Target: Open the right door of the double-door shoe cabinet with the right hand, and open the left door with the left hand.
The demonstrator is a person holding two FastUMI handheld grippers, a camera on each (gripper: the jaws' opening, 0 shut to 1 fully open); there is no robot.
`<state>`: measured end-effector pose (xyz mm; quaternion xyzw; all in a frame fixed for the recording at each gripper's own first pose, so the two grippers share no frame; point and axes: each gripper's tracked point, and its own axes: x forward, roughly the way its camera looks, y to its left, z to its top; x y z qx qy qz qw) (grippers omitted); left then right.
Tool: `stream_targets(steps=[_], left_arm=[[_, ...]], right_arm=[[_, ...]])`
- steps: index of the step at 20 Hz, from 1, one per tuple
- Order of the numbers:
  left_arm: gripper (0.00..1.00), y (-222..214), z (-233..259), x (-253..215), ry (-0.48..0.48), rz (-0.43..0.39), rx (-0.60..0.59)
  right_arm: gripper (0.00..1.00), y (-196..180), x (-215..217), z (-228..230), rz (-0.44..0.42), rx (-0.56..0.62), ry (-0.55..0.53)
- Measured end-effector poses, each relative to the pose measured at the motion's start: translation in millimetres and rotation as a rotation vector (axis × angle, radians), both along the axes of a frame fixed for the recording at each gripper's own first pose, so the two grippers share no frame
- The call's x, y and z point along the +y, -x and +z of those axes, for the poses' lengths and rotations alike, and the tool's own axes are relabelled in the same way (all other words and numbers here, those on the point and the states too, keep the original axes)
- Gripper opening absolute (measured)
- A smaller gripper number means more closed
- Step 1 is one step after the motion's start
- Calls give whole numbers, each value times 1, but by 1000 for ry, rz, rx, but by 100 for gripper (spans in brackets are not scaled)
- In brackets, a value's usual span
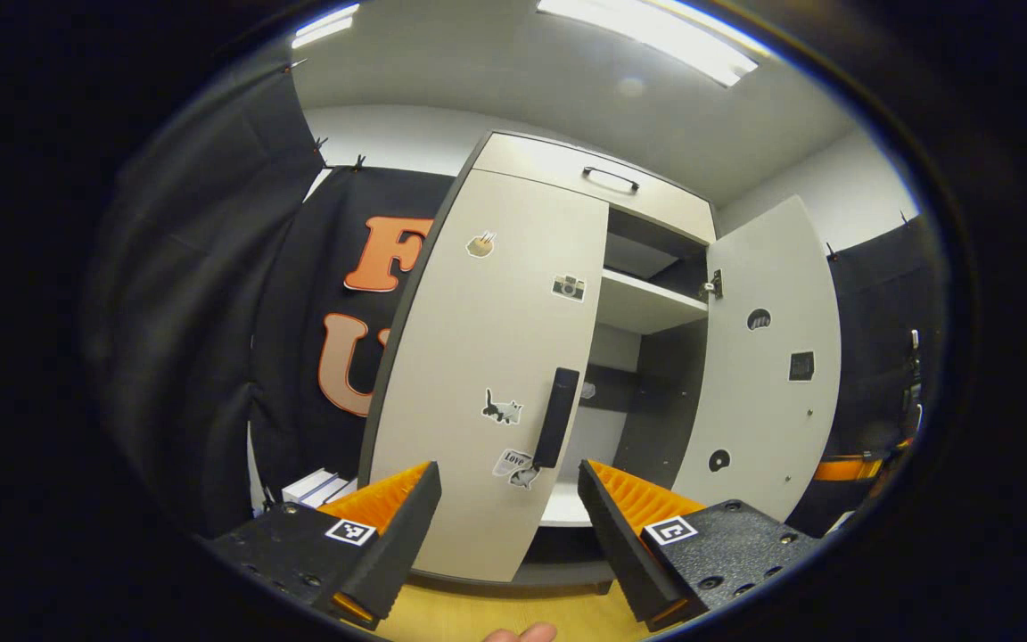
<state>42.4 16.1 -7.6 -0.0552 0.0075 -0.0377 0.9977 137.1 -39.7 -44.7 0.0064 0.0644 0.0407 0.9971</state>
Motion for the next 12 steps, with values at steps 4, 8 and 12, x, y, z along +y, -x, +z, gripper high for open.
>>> stream_targets(steps=[4,8,12], left_arm=[[94,-49,8,-26,-40,-81,20],[94,-87,8,-47,-80,-170,37],[94,-119,-8,-61,-108,-171,58]], right_arm=[[10,18,-5,14,-85,-45,-3],[40,38,-8,22,-155,-79,-26],[100,48,-4,25,-181,-109,-37]])
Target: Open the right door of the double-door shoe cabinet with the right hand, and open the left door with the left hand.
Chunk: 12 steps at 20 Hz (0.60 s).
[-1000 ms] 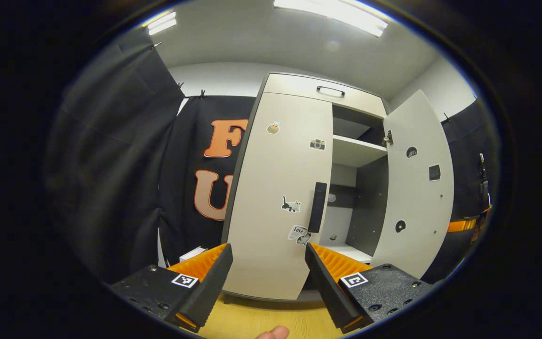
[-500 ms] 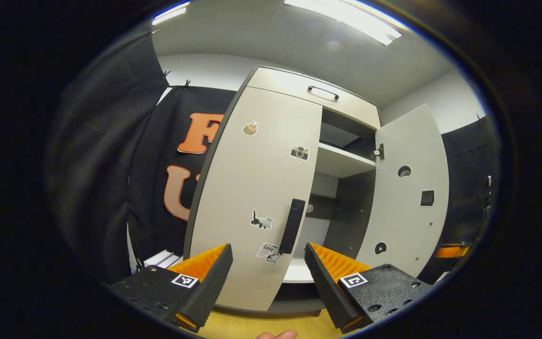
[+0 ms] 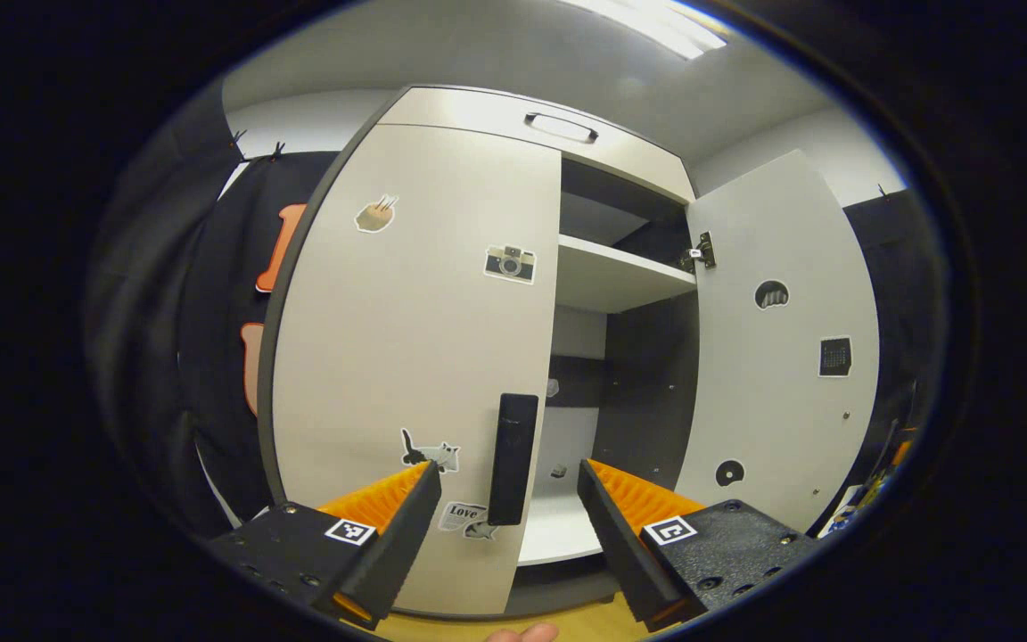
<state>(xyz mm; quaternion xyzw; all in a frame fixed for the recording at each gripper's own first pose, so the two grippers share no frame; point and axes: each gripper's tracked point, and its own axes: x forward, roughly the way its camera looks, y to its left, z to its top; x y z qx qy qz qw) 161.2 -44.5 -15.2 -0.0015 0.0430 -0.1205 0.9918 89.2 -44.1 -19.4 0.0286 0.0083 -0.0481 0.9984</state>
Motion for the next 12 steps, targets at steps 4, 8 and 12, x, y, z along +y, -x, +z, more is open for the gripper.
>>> stream_targets(steps=[4,8,12], left_arm=[[94,-20,-20,-19,-28,-15,32],[94,-38,-30,-16,-70,21,24],[94,-54,-43,4,-59,95,29]], right_arm=[[99,7,4,1,-5,-23,12],[100,14,0,0,-24,-34,15],[99,16,-8,1,-44,-38,44]])
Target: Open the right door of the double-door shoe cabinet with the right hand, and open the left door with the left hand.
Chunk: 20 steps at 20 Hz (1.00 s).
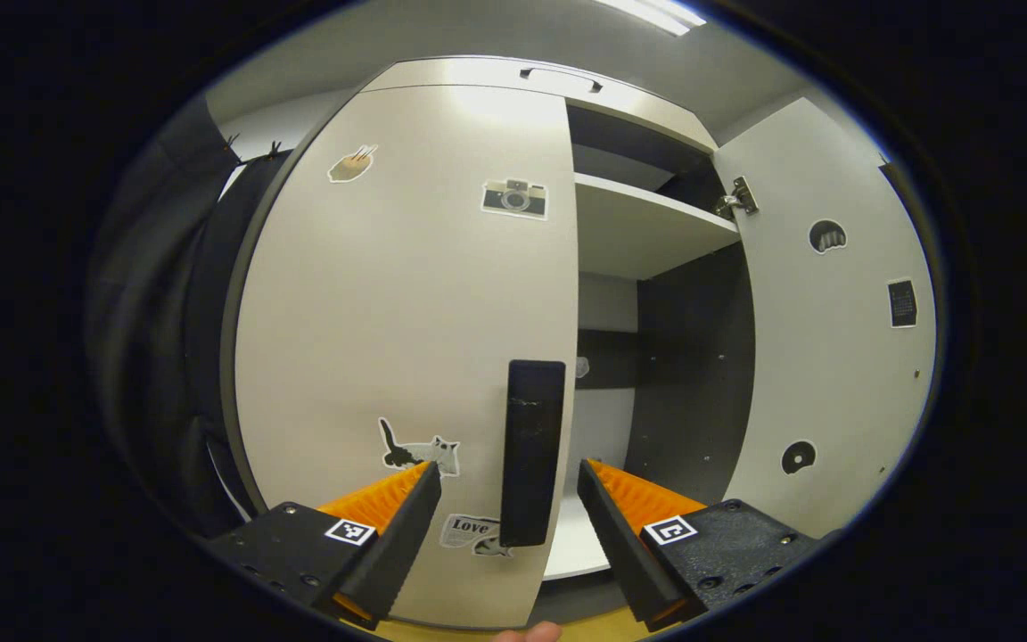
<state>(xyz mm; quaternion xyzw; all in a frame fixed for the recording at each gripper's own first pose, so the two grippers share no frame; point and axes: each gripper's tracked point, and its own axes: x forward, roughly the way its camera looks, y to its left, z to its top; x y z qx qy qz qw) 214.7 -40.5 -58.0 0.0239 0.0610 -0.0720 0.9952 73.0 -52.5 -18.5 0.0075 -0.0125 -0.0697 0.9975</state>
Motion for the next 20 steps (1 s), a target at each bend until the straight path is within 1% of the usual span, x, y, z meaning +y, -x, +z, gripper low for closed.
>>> stream_targets(steps=[4,5,7,9,11,12,13,14,15,16,17,18,19,20], left_arm=[[94,-14,-19,5,20,10,44],[94,-14,-20,8,13,26,41],[90,-13,-19,7,-14,25,20],[89,-13,-20,8,-35,49,5],[85,-13,-20,-4,0,21,-14],[66,-13,-20,-11,15,-5,-20],[58,-17,-23,-17,26,-23,-11],[33,-11,-19,-14,28,-19,-7],[32,-14,-22,-15,24,-12,3],[27,-13,-21,-15,25,-12,0],[25,-13,-23,-15,23,-10,3],[20,-14,-23,-15,11,-12,8],[20,-13,-23,-16,-7,-15,18],[19,-12,-24,-16,-24,-17,25]], right_arm=[[99,0,-5,-2,-13,13,17],[100,-2,-5,-3,-13,19,18],[100,-2,-7,-6,-16,35,29],[100,-3,-10,-9,-27,48,43],[99,-5,-8,-10,-20,54,51],[99,-6,-7,-11,-17,53,52],[99,-6,-8,-10,-19,48,51],[98,-7,-8,-9,-23,45,48],[89,-7,-8,-10,-23,43,44],[98,-8,-8,-10,-25,42,41],[98,-7,-8,-9,-26,42,38],[98,-7,-8,-10,-27,43,35],[98,-7,-7,-10,-27,44,31],[89,-6,-6,-9,-26,44,28]])
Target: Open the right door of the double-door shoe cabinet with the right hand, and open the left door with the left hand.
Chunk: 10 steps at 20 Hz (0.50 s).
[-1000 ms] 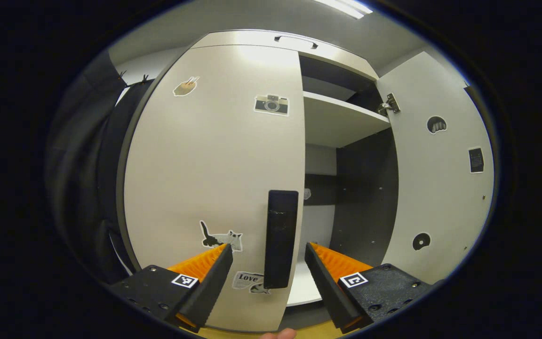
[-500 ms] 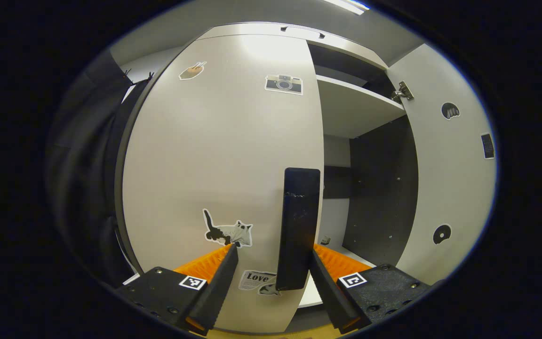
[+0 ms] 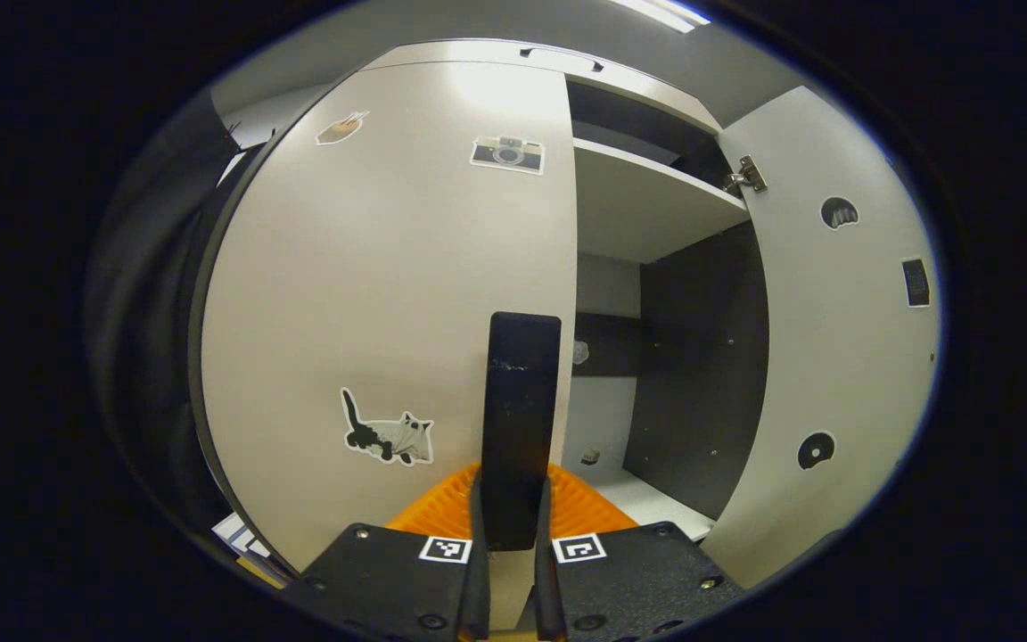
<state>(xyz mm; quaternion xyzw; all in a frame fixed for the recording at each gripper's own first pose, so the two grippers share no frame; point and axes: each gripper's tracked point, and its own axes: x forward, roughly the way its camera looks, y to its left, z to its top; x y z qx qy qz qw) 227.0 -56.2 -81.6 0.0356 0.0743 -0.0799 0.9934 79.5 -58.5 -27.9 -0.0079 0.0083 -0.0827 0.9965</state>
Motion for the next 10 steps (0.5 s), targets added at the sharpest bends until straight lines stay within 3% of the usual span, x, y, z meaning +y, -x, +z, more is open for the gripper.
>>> stream_targets(steps=[1,5,10], left_arm=[[19,0,0,0,-16,-2,10],[19,8,-2,3,-53,10,77],[20,16,0,8,-57,-30,87]], right_arm=[[98,0,2,1,2,-1,-2],[98,-2,9,6,22,-17,0],[98,1,16,1,37,0,2]])
